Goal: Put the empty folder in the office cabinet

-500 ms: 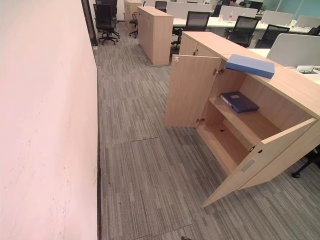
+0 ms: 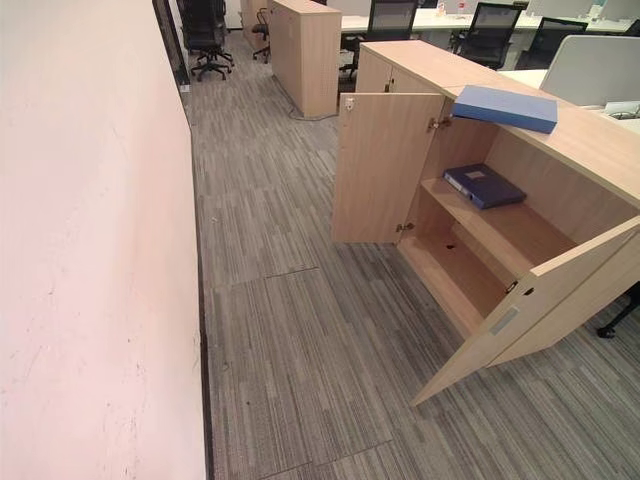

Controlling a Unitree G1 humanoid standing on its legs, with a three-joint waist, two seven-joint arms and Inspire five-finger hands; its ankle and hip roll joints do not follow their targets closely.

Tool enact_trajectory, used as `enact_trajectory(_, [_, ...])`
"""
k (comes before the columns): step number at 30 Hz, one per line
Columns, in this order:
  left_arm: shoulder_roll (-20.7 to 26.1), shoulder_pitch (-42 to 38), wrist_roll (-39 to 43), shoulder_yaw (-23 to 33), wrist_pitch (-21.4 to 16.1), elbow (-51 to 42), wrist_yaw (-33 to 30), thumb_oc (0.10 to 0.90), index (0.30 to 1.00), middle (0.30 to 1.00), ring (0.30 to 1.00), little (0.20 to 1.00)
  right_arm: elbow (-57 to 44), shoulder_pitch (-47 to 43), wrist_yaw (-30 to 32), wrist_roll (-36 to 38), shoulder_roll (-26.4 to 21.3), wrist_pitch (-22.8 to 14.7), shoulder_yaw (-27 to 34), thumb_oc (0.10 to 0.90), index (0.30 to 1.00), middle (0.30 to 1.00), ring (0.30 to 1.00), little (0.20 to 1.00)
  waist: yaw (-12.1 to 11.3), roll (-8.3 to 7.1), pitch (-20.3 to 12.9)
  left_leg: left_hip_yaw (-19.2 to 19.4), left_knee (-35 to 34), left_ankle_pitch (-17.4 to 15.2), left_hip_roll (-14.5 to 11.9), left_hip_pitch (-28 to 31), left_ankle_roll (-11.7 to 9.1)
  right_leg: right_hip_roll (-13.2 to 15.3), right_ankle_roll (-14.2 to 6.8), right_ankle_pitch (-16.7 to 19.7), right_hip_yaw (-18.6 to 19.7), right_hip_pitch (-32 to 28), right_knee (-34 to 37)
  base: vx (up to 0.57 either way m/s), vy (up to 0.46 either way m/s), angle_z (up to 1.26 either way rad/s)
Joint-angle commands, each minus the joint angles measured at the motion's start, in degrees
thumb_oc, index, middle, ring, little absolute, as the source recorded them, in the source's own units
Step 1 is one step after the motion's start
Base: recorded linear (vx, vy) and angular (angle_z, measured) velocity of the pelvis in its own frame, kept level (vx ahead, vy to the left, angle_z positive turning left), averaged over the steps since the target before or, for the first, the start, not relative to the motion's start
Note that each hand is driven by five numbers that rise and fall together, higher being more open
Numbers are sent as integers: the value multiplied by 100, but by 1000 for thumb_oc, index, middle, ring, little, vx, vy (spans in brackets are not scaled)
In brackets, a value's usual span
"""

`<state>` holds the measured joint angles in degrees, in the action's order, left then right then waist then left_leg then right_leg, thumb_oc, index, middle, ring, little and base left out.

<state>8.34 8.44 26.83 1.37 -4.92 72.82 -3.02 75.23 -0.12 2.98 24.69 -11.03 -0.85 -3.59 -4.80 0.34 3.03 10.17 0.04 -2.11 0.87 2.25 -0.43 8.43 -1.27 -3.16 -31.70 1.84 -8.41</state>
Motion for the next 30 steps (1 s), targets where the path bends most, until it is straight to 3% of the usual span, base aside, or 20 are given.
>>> enact_trajectory(1, [-57,-140,6,-3,0,212,47,800,900,900,900,900,418,-449,-17,-221,-99,8,16,800,900,900,900,900,-80,-230,-25,189,-504,293,-314,239,-348,203,-621,983,21,-685,1325,5,1,-3])
enact_trajectory(30, [-8,-175,-297,-79,77,357,-99,800,900,900,900,900,728,-387,382,289,-70,29,525,800,900,900,900,900,92,-166,-3,276,-504,248,-465,340,-413,47,-547,825,143,-696,1320,8,-11,-2])
